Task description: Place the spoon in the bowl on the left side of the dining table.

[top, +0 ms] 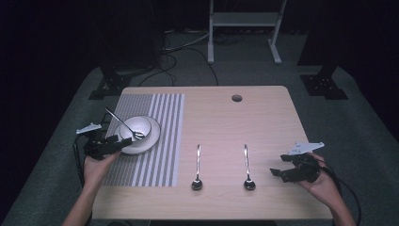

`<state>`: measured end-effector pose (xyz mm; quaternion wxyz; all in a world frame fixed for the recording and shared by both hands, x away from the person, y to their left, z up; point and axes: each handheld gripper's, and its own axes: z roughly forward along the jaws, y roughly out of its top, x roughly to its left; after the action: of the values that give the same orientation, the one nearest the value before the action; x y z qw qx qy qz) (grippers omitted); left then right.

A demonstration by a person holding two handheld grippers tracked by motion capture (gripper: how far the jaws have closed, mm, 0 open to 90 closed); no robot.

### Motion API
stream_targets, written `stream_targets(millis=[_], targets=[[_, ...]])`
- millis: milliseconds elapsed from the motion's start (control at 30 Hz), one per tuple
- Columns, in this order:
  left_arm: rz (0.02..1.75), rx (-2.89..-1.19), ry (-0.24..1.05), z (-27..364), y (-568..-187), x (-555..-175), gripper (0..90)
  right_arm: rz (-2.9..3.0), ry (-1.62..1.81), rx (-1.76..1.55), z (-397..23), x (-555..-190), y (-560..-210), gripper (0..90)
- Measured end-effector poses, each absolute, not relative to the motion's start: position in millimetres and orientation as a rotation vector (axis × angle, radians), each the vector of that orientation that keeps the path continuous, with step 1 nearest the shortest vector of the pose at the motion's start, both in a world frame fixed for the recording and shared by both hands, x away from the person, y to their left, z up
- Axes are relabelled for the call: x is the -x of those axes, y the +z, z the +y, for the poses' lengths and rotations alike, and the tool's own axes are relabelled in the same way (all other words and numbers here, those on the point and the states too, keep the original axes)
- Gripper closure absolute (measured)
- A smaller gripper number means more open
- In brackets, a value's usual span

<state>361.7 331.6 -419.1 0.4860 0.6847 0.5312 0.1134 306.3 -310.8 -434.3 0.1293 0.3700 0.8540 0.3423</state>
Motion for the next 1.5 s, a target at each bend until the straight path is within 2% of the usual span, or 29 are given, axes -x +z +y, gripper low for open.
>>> stream_targets(millis=[1500], targets=[[1.04,-1.847,0.208,233.9,-409.5,-360.4,12.8,2.481,1.002,-1.088,-313.1,-302.3,-436.4,25.1]])
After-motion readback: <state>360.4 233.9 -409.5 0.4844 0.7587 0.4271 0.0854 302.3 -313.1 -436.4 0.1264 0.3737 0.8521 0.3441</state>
